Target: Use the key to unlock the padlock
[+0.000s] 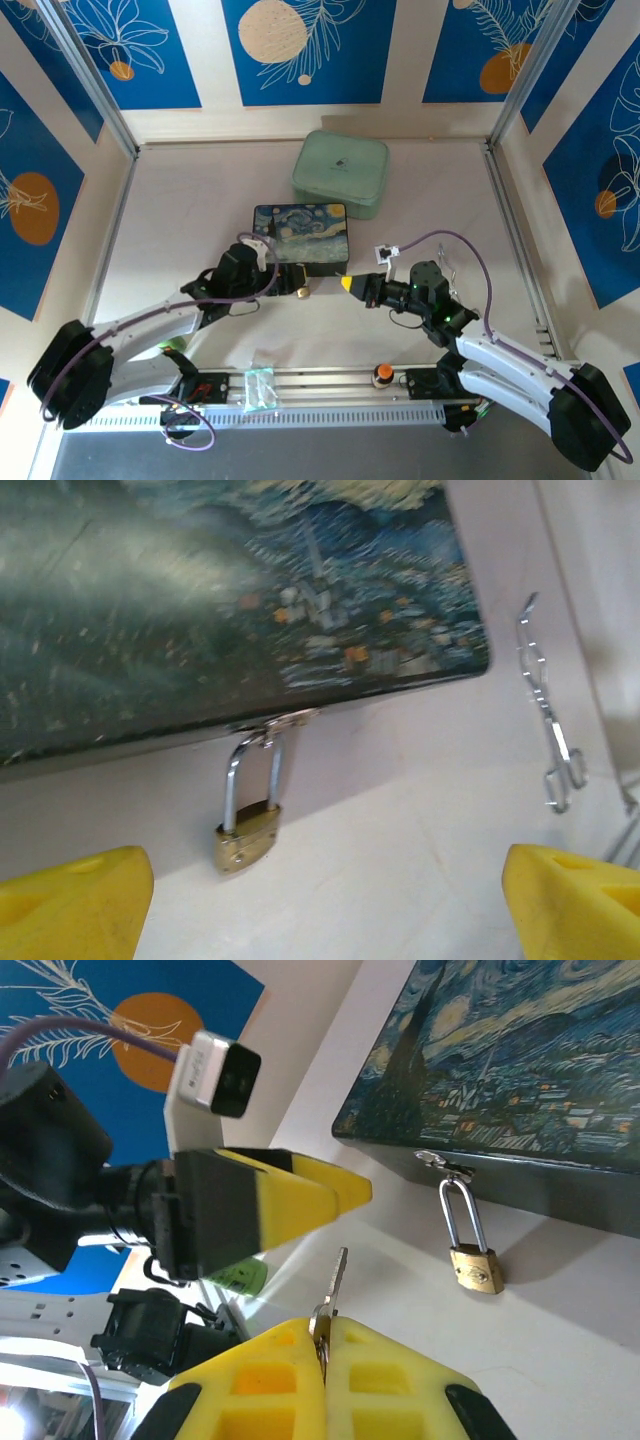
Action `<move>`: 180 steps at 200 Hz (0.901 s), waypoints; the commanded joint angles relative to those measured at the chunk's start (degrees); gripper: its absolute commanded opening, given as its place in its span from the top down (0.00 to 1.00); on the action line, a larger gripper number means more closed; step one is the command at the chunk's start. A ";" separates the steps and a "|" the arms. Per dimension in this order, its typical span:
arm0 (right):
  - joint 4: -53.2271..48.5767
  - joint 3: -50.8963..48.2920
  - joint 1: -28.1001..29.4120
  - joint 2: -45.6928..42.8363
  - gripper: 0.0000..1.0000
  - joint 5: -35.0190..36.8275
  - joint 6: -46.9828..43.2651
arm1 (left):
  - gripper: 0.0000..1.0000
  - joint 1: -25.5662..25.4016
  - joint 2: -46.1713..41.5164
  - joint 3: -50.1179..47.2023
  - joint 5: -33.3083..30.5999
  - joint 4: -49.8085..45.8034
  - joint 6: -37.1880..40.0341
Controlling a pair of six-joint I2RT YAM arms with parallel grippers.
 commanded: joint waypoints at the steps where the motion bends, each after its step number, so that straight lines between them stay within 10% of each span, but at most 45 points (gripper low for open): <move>1: -2.12 -0.57 0.73 -0.86 1.00 3.68 -0.29 | 0.12 -1.76 1.80 -2.10 -6.33 5.67 2.53; 180: -2.97 -3.94 2.03 -1.38 1.00 7.97 1.87 | 0.45 -10.72 24.72 -0.68 -15.93 20.99 3.07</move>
